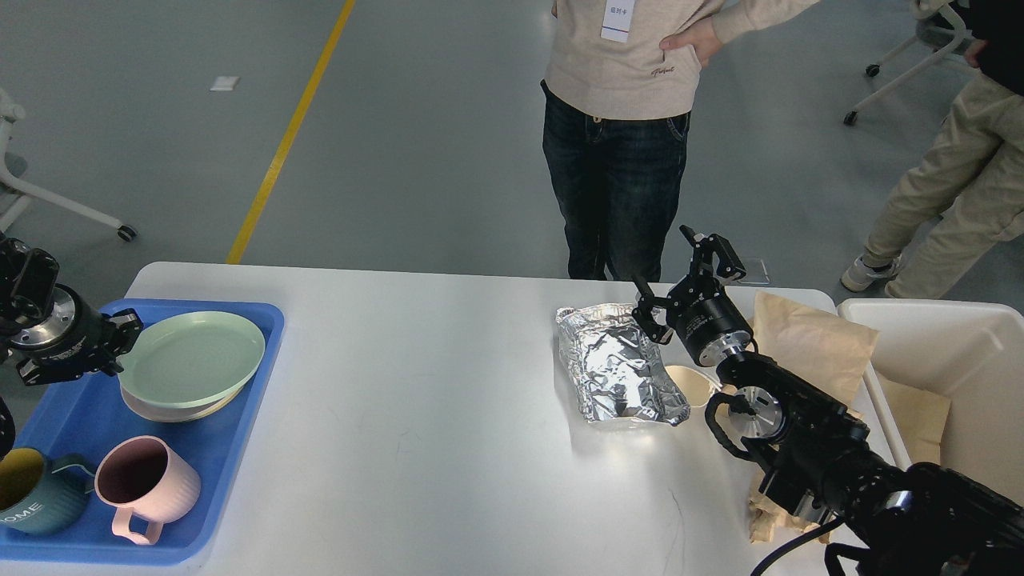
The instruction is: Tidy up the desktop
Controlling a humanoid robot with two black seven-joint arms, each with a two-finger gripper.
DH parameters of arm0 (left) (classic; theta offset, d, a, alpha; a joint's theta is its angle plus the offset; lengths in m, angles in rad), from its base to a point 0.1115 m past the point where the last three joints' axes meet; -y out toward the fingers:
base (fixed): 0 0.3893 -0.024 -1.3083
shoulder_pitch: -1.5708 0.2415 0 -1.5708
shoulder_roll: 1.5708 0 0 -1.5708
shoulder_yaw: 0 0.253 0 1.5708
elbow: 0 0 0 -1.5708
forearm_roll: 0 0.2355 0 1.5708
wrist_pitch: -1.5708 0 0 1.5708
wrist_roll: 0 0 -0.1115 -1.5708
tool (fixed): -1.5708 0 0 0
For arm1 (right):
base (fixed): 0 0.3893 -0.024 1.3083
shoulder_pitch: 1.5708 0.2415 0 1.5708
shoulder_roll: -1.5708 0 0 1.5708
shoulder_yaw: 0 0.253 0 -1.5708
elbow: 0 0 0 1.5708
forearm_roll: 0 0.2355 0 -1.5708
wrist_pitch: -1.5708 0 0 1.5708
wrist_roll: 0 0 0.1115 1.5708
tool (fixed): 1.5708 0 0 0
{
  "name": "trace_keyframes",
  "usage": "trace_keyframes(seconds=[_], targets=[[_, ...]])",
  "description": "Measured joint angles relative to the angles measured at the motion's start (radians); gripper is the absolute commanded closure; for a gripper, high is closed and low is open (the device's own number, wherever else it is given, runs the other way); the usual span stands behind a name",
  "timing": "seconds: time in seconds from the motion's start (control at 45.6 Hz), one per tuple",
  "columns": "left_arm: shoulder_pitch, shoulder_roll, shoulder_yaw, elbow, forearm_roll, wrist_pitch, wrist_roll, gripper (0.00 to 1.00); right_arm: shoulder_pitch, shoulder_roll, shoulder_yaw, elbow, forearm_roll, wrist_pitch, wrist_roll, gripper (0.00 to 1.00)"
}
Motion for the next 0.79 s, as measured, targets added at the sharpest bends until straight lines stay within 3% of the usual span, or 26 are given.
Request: trace_keyframes(seconds=[0.132,0.175,0.351,0.482,0.68,0.789], targets=[[0.0,0.011,0.0,0.023,0.0,0.002,0.0,1.0,0.0,0.0,0.0,0.0,0.0,0.0,0.0,0.0],[0.0,0.014,0.0,0.027,0.0,0.004,0.0,0.94,0.0,0.0,0.0,0.0,0.0,0.0,0.0,0.0],[0.0,0.015,0.0,0.031,0.003,0.031,-0.011,0.51,0.0,0.0,0.0,0.0,0.0,0.0,0.0,0.0],[-0.009,0.016,-0.002,0.031,0.006,0.1,-0.014,0.1,0.0,0.0,0.0,0.0,0.0,0.0,0.0,0.0],[-0.033,0.011,-0.112,0.029,0.01,0.272,-0.014,0.04,0.0,0.0,0.0,0.0,0.0,0.0,0.0,0.0],[-0.035,0.003,-0.182,0.025,0.01,0.292,-0.012,0.04,0.0,0.0,0.0,0.0,0.0,0.0,0.0,0.0]])
